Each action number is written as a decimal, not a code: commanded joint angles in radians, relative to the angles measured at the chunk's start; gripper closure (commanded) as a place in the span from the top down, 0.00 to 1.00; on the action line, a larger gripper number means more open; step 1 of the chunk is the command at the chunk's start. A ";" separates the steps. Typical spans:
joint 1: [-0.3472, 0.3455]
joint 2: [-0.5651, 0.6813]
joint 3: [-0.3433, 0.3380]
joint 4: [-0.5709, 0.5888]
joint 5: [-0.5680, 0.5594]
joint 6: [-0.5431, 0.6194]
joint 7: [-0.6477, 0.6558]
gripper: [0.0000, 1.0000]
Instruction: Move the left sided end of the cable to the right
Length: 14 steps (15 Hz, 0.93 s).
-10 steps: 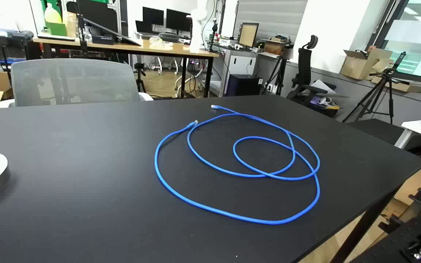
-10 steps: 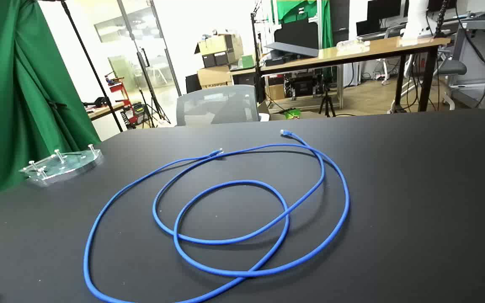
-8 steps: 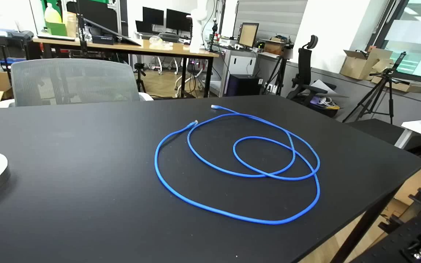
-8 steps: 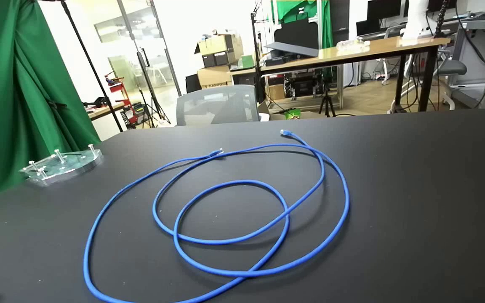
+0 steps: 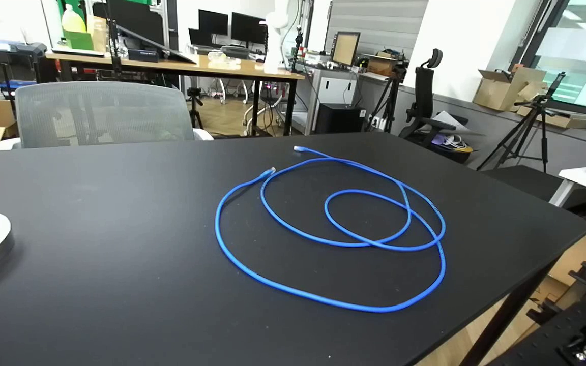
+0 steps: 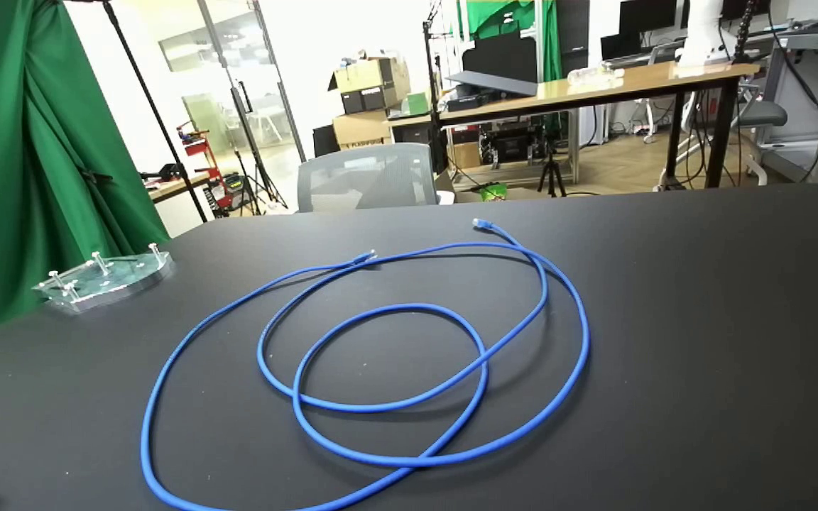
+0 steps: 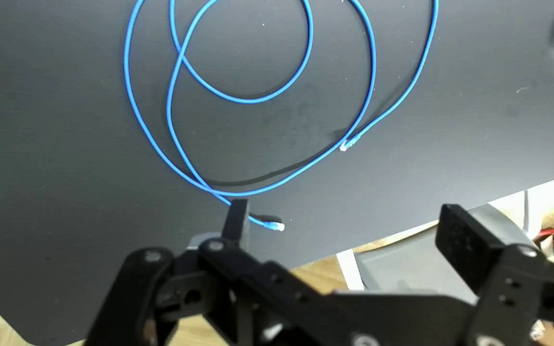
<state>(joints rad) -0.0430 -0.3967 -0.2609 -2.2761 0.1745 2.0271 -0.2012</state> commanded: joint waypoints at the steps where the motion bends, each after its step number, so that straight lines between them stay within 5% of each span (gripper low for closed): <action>1: -0.025 0.007 0.039 -0.010 -0.018 0.040 -0.006 1.00; 7: 0.012 0.075 0.154 -0.133 -0.165 0.324 -0.037 1.00; 14: 0.123 0.261 0.240 -0.255 -0.100 0.510 -0.080 1.00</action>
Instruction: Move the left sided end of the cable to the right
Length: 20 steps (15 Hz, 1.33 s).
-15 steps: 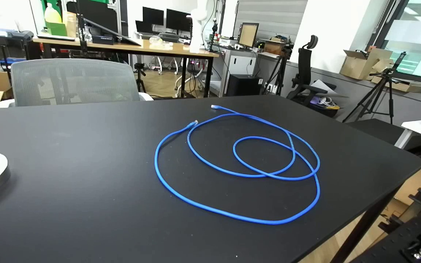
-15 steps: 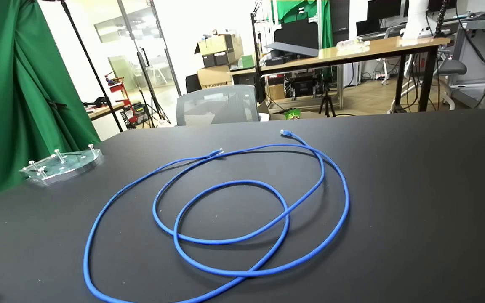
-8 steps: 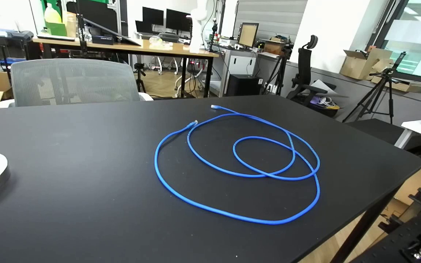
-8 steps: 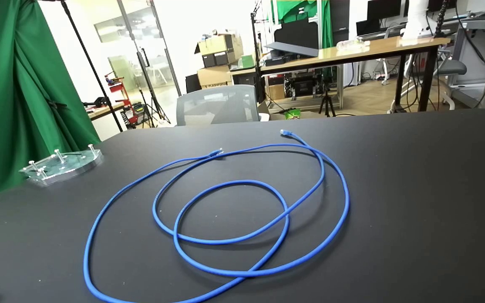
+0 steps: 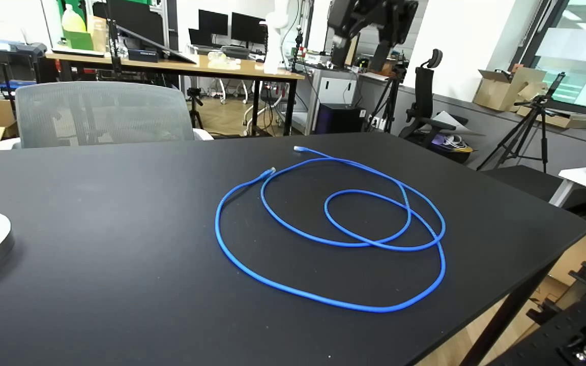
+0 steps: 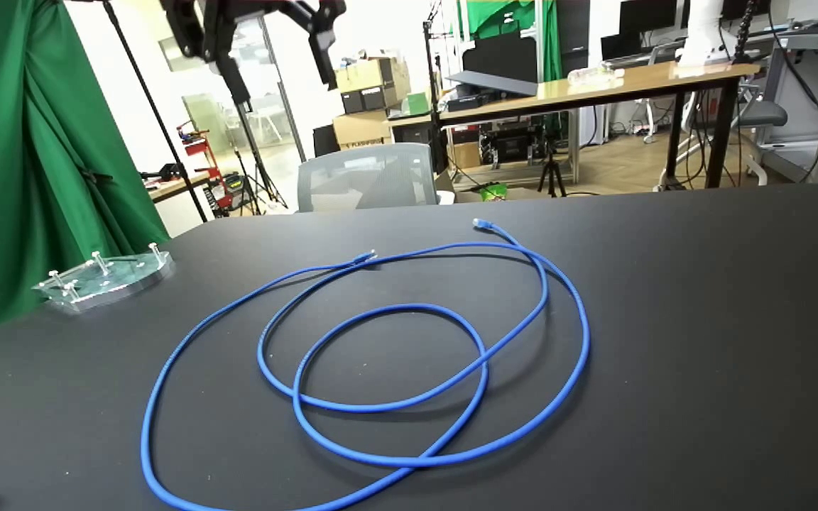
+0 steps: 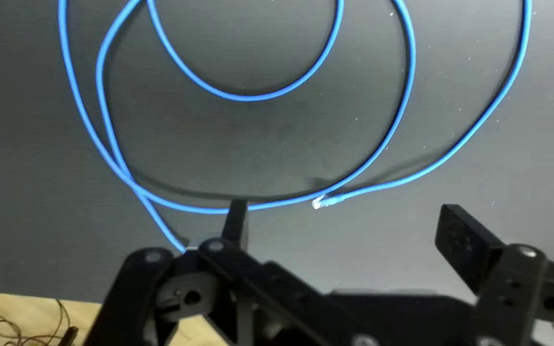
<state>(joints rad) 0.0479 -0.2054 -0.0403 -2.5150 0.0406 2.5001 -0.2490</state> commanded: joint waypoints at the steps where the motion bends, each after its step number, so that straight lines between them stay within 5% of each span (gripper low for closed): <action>1: 0.039 0.095 0.030 -0.015 0.049 0.047 -0.025 1.00; 6: 0.020 0.082 0.037 -0.015 0.026 0.035 -0.009 1.00; 13: -0.016 0.251 0.083 0.037 -0.188 0.173 0.474 1.00; 17: 0.044 0.369 0.077 0.080 -0.204 0.209 0.731 1.00; 20: 0.195 0.465 0.013 0.129 -0.179 0.248 0.923 1.00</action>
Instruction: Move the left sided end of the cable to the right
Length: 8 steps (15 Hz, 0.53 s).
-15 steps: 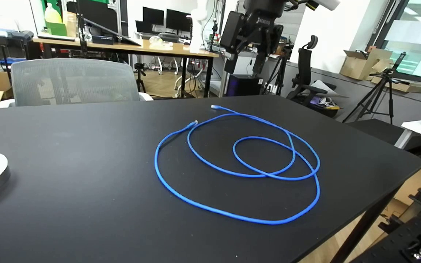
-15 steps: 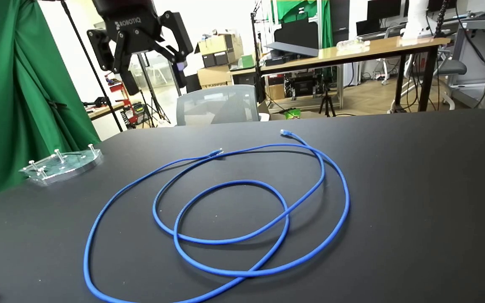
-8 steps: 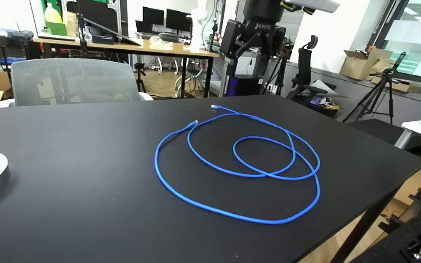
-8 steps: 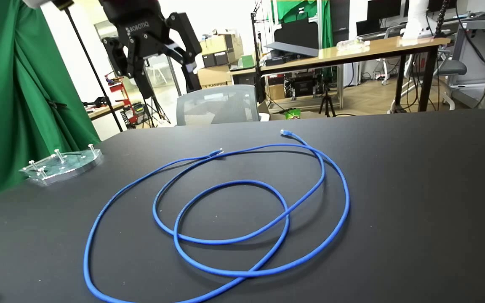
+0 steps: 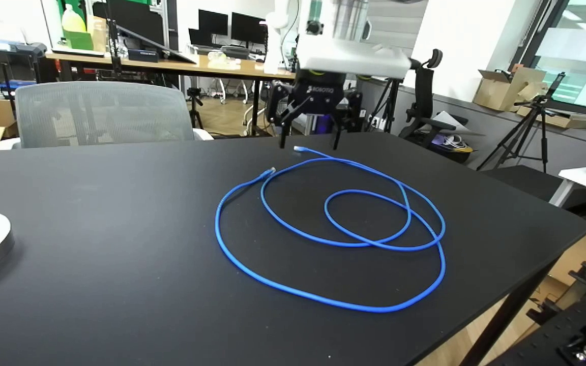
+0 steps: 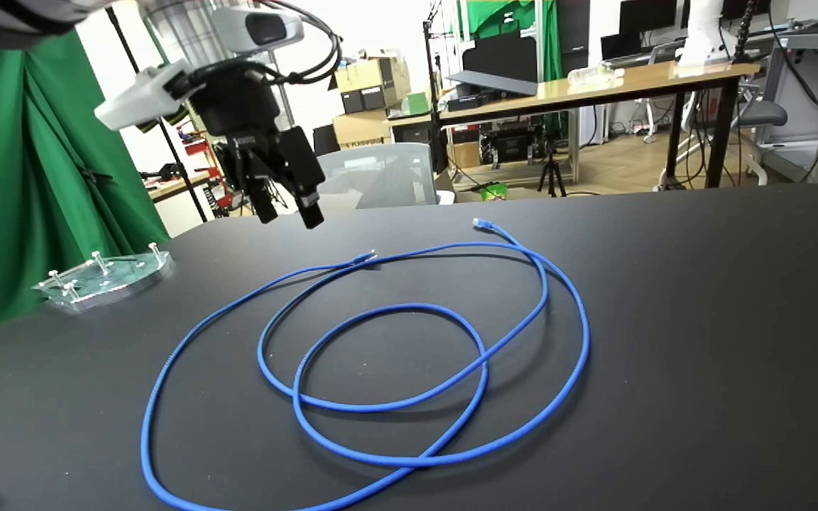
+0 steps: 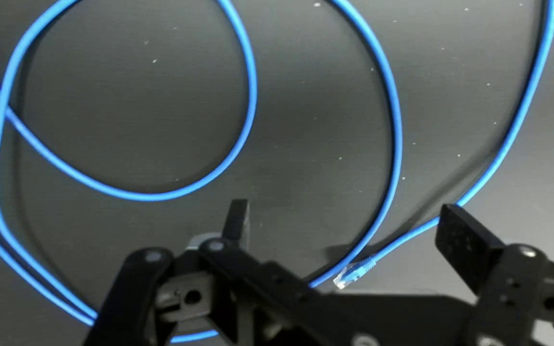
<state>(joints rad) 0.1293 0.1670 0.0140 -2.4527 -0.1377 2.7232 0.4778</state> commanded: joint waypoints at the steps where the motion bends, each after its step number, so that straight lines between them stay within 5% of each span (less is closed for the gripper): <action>1: 0.143 0.126 -0.035 0.086 0.002 0.043 0.264 1.00; 2: 0.180 0.158 -0.051 0.109 0.015 0.065 0.334 1.00; 3: 0.122 0.092 -0.024 0.050 0.011 0.043 0.203 1.00; 8: 0.199 0.162 -0.072 0.097 -0.011 0.071 0.327 1.00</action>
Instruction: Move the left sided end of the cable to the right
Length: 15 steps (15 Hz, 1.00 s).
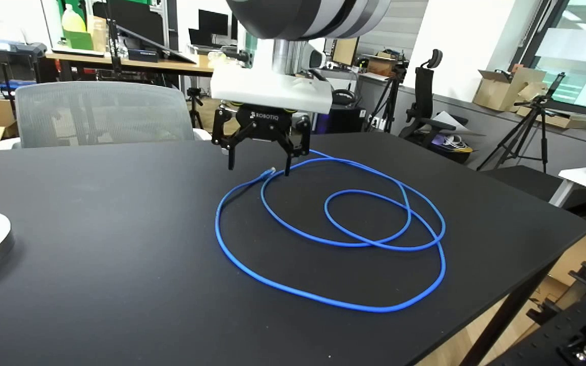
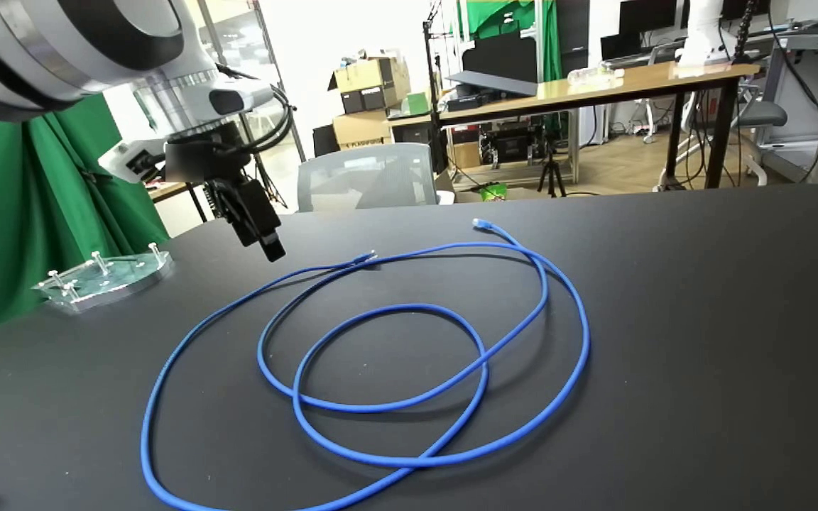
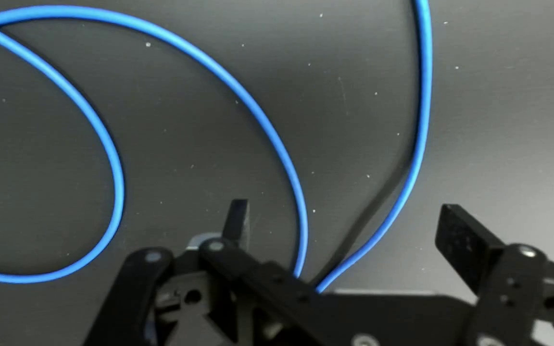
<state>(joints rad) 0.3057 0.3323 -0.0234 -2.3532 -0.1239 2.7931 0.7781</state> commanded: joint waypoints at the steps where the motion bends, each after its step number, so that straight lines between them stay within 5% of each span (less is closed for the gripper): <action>1: 0.037 0.015 -0.062 0.011 -0.048 0.008 0.062 1.00; 7: 0.089 0.125 -0.173 0.092 -0.080 0.047 0.143 1.00; 15: 0.193 0.252 -0.228 0.195 -0.053 0.103 0.158 1.00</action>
<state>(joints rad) 0.4512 0.5359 -0.2217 -2.2120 -0.1749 2.8801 0.8880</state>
